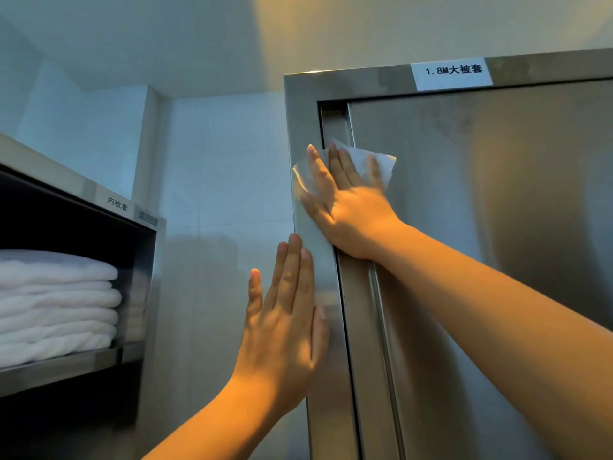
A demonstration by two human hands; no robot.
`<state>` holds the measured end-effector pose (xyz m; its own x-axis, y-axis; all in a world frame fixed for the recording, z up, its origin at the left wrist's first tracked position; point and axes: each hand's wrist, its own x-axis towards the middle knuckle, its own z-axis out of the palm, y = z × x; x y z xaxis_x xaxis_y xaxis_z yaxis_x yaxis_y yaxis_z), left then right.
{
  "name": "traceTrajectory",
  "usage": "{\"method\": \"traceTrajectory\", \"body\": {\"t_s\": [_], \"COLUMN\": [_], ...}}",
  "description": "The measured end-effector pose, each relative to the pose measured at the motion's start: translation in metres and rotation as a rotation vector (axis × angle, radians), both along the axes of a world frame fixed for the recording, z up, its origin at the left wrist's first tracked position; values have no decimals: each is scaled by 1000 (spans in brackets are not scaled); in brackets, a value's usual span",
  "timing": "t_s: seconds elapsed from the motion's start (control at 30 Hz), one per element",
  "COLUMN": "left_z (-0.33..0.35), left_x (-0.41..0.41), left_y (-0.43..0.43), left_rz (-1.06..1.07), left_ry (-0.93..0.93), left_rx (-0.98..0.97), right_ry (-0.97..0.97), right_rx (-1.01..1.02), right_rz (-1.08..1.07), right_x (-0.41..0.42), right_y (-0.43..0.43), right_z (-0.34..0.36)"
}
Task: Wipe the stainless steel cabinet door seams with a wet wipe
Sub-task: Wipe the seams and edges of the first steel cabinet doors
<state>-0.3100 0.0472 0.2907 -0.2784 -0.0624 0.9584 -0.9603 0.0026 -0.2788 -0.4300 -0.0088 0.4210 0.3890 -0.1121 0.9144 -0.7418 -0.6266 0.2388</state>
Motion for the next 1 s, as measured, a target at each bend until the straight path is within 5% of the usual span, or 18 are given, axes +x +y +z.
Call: {"method": "traceTrajectory", "body": {"t_s": [0.17, 0.43, 0.73, 1.0], "left_z": [-10, -18, -51, -73], "left_x": [0, 1, 8, 13], "left_y": [2, 9, 10, 16], "left_rz": [-29, 90, 90, 145], "left_ry": [1, -8, -83, -102], "left_rx": [37, 69, 65, 108], "right_ry": [33, -14, 64, -3], "right_rx": [-31, 47, 57, 36], "right_rz": [41, -17, 62, 97], "right_x": [-3, 1, -4, 0], "right_y": [-4, 4, 8, 5], "right_z": [-58, -7, -153, -130]}}
